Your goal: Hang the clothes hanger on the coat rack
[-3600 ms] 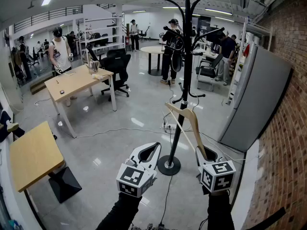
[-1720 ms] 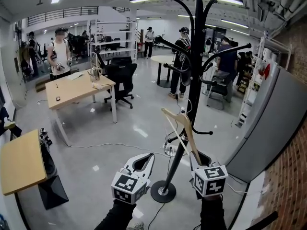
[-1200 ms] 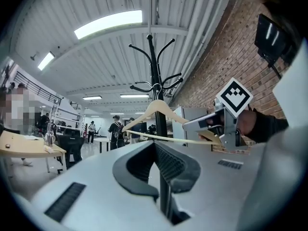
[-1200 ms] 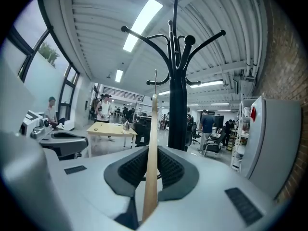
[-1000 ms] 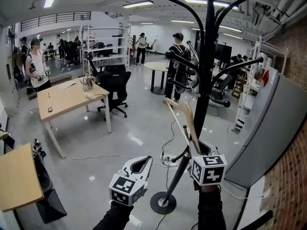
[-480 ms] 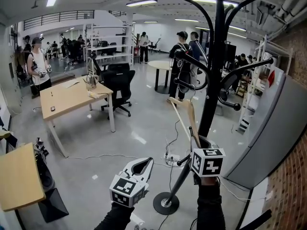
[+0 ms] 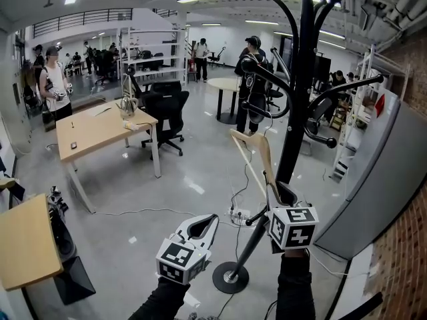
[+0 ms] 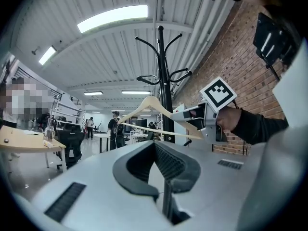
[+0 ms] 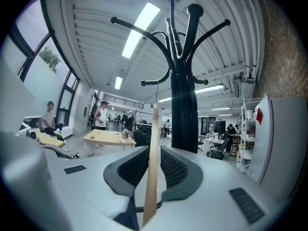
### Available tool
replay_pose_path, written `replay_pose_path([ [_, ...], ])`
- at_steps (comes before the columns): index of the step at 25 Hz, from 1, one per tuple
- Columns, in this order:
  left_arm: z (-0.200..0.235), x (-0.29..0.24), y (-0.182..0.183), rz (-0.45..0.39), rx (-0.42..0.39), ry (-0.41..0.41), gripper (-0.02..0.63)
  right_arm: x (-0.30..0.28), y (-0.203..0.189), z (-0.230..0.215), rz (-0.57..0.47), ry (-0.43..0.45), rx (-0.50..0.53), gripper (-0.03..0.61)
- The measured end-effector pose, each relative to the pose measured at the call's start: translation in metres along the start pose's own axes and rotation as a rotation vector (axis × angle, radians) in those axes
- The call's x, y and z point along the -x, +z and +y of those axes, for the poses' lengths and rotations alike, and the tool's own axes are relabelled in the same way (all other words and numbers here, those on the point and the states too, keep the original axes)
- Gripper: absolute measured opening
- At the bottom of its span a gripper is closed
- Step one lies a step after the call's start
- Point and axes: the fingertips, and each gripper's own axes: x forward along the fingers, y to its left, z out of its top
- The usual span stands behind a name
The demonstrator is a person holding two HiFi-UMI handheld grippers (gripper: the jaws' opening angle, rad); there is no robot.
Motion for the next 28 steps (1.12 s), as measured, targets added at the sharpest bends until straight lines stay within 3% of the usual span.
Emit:
replay_pose_path([
  [7,-0.007,-0.008,-0.002,-0.007,0.001,-0.014,0.006,0.048,0.025,0.000,-0.148,0.046,0.007,0.075],
  [13,-0.024,-0.018,0.000,0.000,-0.006,-0.057,0.006,0.101,0.033,-0.028,-0.244,-0.015,-0.050,0.075],
  [19,-0.028,-0.020,0.004,-0.032,-0.037,-0.050,0.006,0.124,-0.012,-0.054,-0.152,-0.115,-0.063,0.074],
  [28,-0.043,-0.016,0.004,-0.040,-0.031,-0.066,0.006,0.141,-0.059,-0.059,-0.057,-0.130,-0.134,0.070],
])
